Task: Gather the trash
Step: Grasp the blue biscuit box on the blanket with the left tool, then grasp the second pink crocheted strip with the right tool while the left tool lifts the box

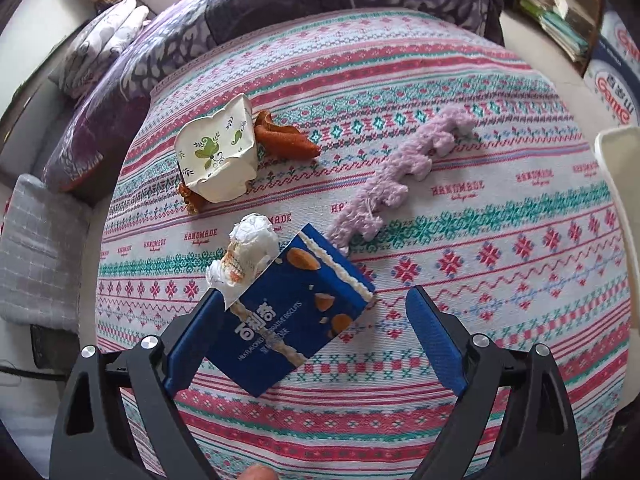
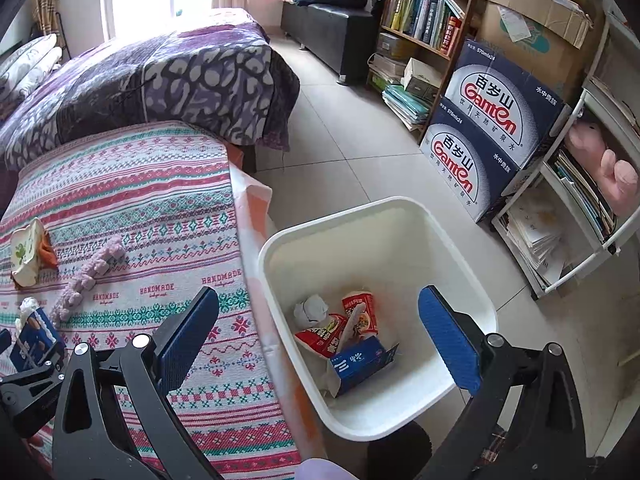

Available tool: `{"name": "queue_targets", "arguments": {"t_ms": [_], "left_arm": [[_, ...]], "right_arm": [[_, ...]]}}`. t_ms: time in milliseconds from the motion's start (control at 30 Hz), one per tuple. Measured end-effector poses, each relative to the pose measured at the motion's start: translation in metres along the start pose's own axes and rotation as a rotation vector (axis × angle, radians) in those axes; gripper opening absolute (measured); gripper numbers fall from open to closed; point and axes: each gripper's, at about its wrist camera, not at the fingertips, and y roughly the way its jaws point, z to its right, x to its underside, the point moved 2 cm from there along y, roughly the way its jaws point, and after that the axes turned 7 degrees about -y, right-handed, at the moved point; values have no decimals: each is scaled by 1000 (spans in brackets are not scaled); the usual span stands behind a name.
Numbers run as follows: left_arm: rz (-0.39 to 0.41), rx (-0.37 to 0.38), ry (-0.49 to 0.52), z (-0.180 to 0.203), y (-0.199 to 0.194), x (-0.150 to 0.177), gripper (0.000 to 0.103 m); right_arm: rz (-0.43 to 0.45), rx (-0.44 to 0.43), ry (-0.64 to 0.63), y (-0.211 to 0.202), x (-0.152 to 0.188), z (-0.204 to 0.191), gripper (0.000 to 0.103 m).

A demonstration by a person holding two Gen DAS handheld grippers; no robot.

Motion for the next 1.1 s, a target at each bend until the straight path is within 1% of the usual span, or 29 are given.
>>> {"name": "queue_targets", "arguments": {"t_ms": [100, 200, 267, 333, 400, 433, 467, 533, 667, 833, 1000, 1100], "left_arm": [[-43, -2, 77, -4, 13, 4, 89], [-74, -11, 121, -7, 26, 9, 90], [-74, 16, 106, -11, 26, 10, 90], [-95, 37, 89, -15, 26, 13, 89], [-115, 70, 78, -20, 27, 18, 84], [-126, 97, 61, -22, 27, 20, 74], [-146, 140, 35, -26, 26, 21, 65], [-174, 185, -3, -32, 25, 24, 62], [-194, 263, -48, -44, 21, 31, 60], [-151, 348, -134, -69, 0, 31, 59], [-74, 372, -267, -104, -23, 26, 59], [-29, 364, -352, -124, -37, 20, 59]], "right_arm": [[-10, -11, -9, 2, 0, -8, 96], [-20, -22, -14, 3, 0, -15, 96], [-24, -28, -22, 4, 1, -21, 96], [-26, -33, -32, 4, 1, -26, 96], [-26, -37, -45, 3, 2, -32, 96], [-26, -40, -49, 3, 2, -33, 96], [-26, -43, -53, 2, 2, -35, 96], [-26, -48, -57, 1, 3, -39, 96], [-31, -62, -60, 1, 3, -46, 96], [-32, -75, -78, 1, 4, -58, 96], [-41, -102, -111, 1, 8, -79, 96], [-57, -130, -132, 3, 10, -94, 96]]}}
